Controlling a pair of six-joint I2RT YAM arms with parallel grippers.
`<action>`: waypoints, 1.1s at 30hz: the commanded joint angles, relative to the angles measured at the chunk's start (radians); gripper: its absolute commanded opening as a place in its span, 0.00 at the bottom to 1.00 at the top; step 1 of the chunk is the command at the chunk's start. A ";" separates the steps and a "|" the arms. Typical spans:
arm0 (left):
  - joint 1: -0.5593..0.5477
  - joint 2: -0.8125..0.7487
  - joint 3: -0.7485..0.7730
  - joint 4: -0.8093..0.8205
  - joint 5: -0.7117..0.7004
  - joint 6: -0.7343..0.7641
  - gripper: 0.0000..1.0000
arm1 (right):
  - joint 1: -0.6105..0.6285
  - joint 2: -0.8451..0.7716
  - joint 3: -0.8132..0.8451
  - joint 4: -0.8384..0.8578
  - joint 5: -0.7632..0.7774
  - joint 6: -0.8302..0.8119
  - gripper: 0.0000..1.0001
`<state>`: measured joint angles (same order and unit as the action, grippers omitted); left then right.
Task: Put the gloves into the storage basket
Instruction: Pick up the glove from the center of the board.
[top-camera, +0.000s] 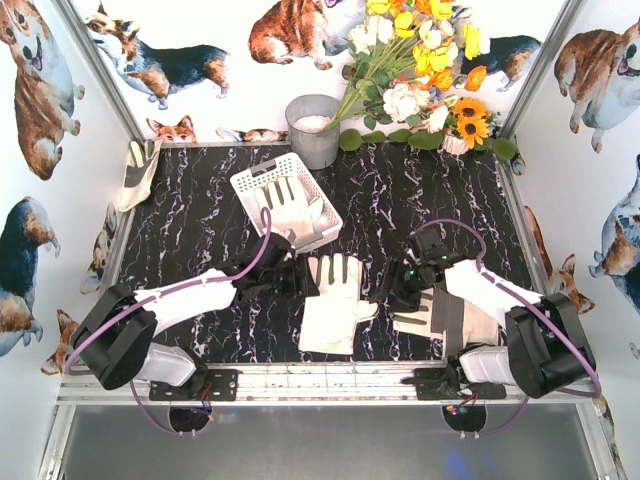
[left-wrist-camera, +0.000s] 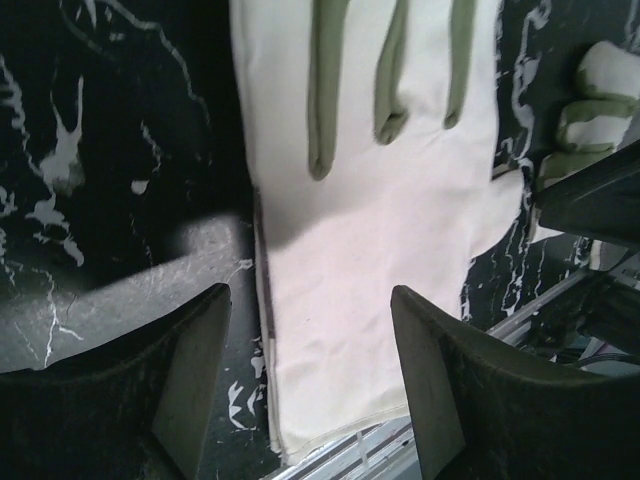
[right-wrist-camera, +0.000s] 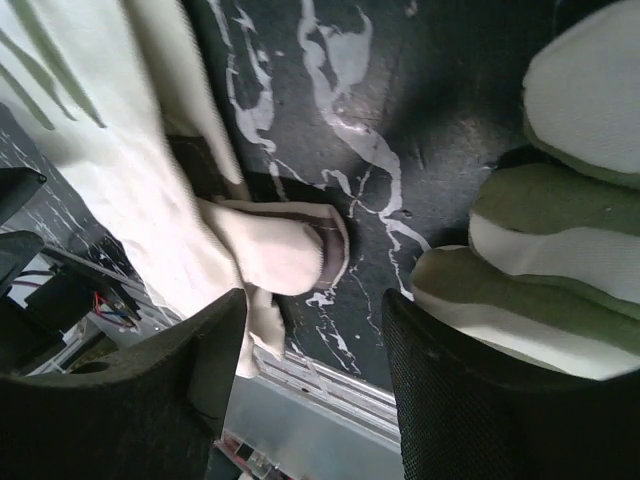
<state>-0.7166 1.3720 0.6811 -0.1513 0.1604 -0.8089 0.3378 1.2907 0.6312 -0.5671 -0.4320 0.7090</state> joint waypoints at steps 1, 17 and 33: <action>0.012 -0.014 -0.045 0.047 0.013 -0.034 0.60 | -0.013 0.012 -0.046 0.102 -0.072 -0.012 0.59; 0.028 0.109 -0.138 0.231 0.061 -0.070 0.42 | -0.013 0.124 -0.179 0.381 -0.175 0.119 0.55; 0.027 0.111 -0.164 0.263 0.062 -0.104 0.29 | 0.007 0.214 -0.202 0.553 -0.236 0.189 0.54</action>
<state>-0.6941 1.4654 0.5285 0.1268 0.2214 -0.9134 0.3286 1.4879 0.4526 -0.0479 -0.7643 0.9134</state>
